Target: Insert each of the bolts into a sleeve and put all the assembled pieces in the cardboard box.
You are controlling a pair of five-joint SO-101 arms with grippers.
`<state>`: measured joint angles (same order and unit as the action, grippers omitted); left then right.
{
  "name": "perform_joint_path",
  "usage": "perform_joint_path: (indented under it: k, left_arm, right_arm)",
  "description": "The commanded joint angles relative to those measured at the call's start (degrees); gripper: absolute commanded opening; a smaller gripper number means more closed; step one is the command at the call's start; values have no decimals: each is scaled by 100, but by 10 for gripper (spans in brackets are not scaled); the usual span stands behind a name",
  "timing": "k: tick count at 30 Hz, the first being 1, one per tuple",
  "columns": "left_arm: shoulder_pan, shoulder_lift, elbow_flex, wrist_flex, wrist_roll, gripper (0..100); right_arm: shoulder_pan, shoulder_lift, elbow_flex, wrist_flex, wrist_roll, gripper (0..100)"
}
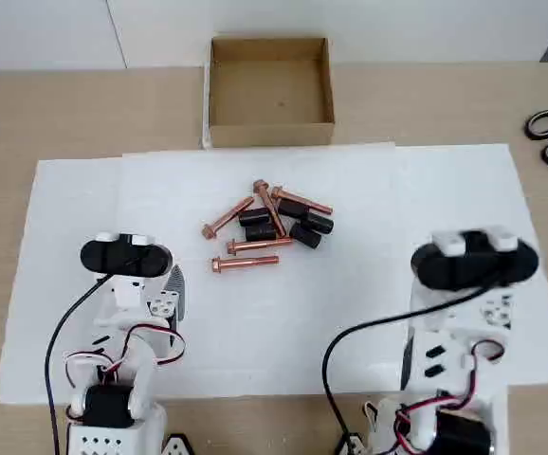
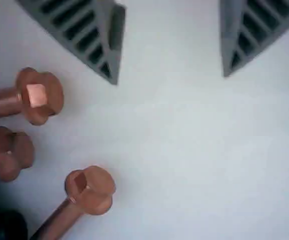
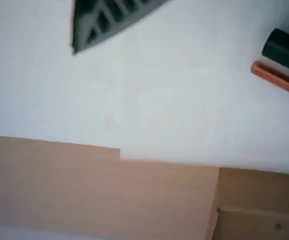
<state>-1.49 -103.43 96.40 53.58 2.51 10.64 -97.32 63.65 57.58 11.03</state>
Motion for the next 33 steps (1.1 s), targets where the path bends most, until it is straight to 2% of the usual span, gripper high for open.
perform_joint_path:
  k: [1, 8, 15, 22, 28, 33]
  left_arm:
    - [-9, -97, -31, -141, -9, 130]
    - [-9, -97, -31, -141, -9, 130]
    - [-9, -97, -31, -141, -9, 130]
    - [-18, -97, -31, -141, -18, 130]
    - [-18, -97, -31, -141, -18, 130]
    - [-18, -97, -31, -141, -18, 130]
  right_arm:
    - [48, 989, -923, 40, -18, 141]
    - [-110, 4066, -3147, 1068, -18, 141]
    - [-1103, 6835, -4747, 2510, 0, 141]
    - [-1736, 8004, -5398, 2290, 9, 141]
    - [-2475, 8673, -5415, 1675, 615, 141]
    - [-2747, 9701, -5705, 1446, 800, 141]
